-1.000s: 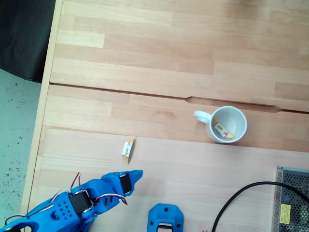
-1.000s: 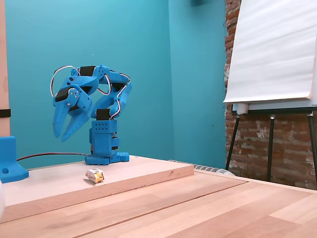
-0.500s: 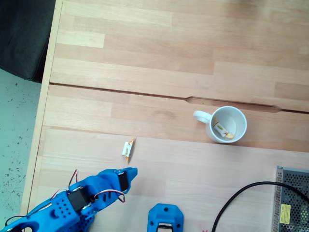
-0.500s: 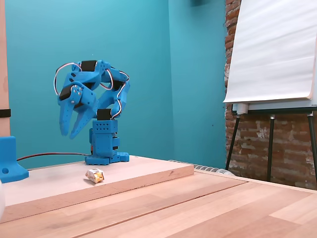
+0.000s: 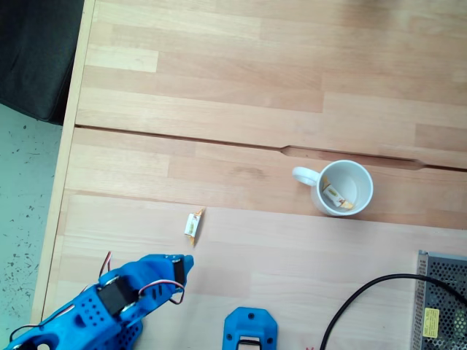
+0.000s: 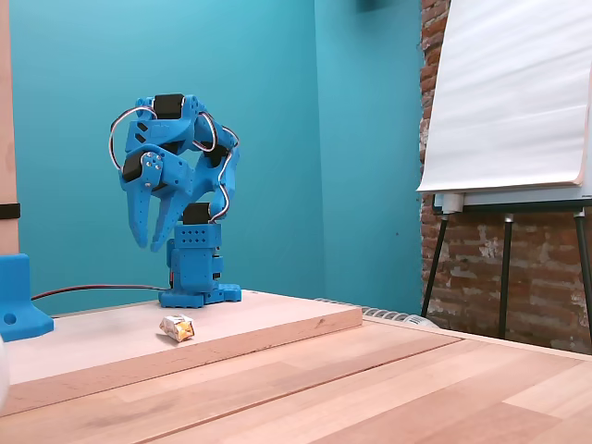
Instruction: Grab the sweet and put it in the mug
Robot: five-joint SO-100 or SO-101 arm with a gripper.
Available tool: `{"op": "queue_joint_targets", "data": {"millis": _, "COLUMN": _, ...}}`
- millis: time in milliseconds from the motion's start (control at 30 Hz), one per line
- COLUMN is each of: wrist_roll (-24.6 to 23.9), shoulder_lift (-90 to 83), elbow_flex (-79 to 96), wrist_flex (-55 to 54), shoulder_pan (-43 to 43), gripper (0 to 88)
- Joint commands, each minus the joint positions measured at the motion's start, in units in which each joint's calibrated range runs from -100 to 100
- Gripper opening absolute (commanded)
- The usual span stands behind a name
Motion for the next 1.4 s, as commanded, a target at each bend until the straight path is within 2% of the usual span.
{"op": "queue_joint_targets", "data": {"millis": 0, "wrist_roll": -0.73, "shoulder_lift": 4.45, "elbow_flex": -5.81, "wrist_flex": -0.07, "shoulder_pan": -0.78, "gripper": 5.7}}
{"op": "queue_joint_targets", "data": {"millis": 333, "wrist_roll": -1.56, "shoulder_lift": 25.71, "elbow_flex": -24.64, "wrist_flex": 10.9, "shoulder_pan": -1.0, "gripper": 5.7}}
{"op": "queue_joint_targets", "data": {"millis": 533, "wrist_roll": -8.06, "shoulder_lift": 36.72, "elbow_flex": -33.74, "wrist_flex": 14.28, "shoulder_pan": -4.34, "gripper": 6.5}}
{"op": "queue_joint_targets", "data": {"millis": 767, "wrist_roll": -13.09, "shoulder_lift": 42.83, "elbow_flex": -34.99, "wrist_flex": 14.28, "shoulder_pan": -5.36, "gripper": 5.7}}
{"op": "queue_joint_targets", "data": {"millis": 1000, "wrist_roll": -13.82, "shoulder_lift": 46.88, "elbow_flex": -35.43, "wrist_flex": 13.88, "shoulder_pan": -5.43, "gripper": 5.8}}
{"op": "queue_joint_targets", "data": {"millis": 1367, "wrist_roll": -13.92, "shoulder_lift": 49.29, "elbow_flex": -34.27, "wrist_flex": 4.2, "shoulder_pan": -8.7, "gripper": 5.8}}
